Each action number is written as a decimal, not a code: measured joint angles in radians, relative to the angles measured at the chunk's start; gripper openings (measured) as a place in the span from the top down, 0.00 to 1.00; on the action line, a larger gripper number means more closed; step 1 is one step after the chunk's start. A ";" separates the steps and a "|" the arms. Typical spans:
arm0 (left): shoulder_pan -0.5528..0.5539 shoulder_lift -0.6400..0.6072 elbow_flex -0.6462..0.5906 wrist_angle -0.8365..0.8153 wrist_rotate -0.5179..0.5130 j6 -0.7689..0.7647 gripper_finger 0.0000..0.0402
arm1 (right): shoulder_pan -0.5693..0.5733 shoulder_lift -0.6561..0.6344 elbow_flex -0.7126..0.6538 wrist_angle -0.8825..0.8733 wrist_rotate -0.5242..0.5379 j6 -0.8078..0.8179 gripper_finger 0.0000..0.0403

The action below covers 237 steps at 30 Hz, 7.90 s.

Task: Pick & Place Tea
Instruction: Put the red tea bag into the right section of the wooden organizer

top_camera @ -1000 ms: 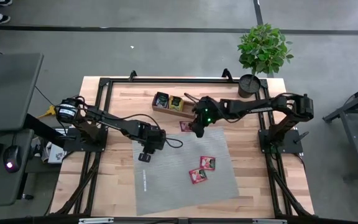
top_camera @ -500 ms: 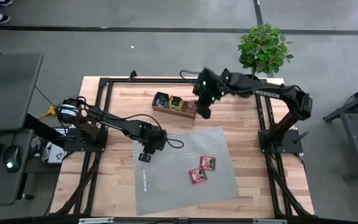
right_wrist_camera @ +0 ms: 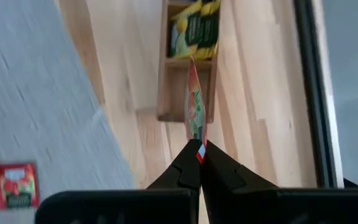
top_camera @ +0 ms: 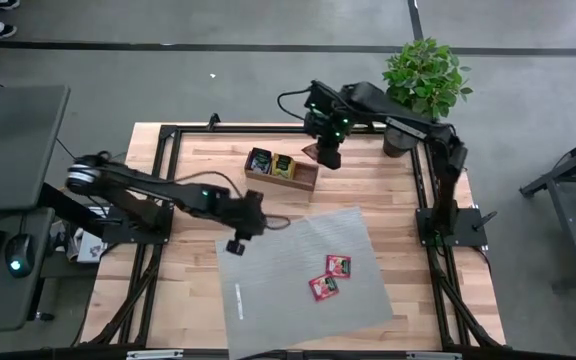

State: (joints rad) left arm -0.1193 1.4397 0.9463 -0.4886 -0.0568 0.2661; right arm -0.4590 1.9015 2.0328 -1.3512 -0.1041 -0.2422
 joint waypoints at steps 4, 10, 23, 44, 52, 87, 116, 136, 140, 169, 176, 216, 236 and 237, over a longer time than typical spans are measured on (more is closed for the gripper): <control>0.035 -0.149 -0.063 0.072 -0.036 0.017 0.73 | -0.001 0.087 0.108 -0.097 -0.001 -0.033 1.00; 0.126 -0.357 -0.195 0.237 -0.017 -0.010 0.73 | 0.001 0.200 0.219 -0.173 0.036 -0.055 1.00; 0.245 -0.606 -0.472 0.553 0.084 -0.140 0.73 | 0.001 0.361 0.223 -0.128 0.051 -0.085 1.00; 0.244 -0.605 -0.480 0.544 0.101 -0.136 0.73 | 0.002 0.423 0.223 -0.134 0.105 -0.156 1.00; 0.244 -0.605 -0.479 0.541 0.102 -0.133 0.73 | 0.004 0.423 0.223 -0.141 0.121 -0.189 1.00; 0.244 -0.604 -0.478 0.539 0.102 -0.140 0.73 | 0.068 0.423 0.048 -0.124 0.175 -0.267 1.00; 0.244 -0.604 -0.478 0.539 0.112 -0.147 0.73 | 0.027 0.423 0.162 -0.080 0.198 -0.201 0.92; 0.243 -0.604 -0.478 0.479 0.121 -0.166 0.73 | 0.027 0.231 0.161 -0.134 0.130 0.017 0.65; 0.243 -0.605 -0.478 0.486 0.121 -0.166 0.73 | 0.034 0.109 0.162 -0.149 0.090 0.068 0.65; -0.108 -0.120 -0.427 0.932 0.073 -0.369 0.73 | 0.545 -0.719 -1.128 0.747 0.051 0.801 0.65; -0.233 0.106 -0.249 0.917 -0.089 -0.369 0.73 | 0.730 -0.706 -1.370 1.110 0.132 0.977 0.65; -0.267 0.693 0.534 0.349 -0.066 -0.271 0.73 | 0.981 -0.312 -1.491 1.624 0.248 1.091 0.65; -0.269 0.755 0.536 0.358 -0.094 -0.296 0.73 | 0.981 -0.311 -1.491 1.660 0.247 1.165 0.65; -0.269 0.755 0.536 0.359 -0.097 -0.296 0.73 | 0.981 -0.310 -1.491 1.663 0.246 1.175 0.65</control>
State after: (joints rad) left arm -0.3885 2.1944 1.4818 -0.1299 -0.1538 -0.0303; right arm 0.5217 1.5920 0.5419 0.3121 0.1419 0.9326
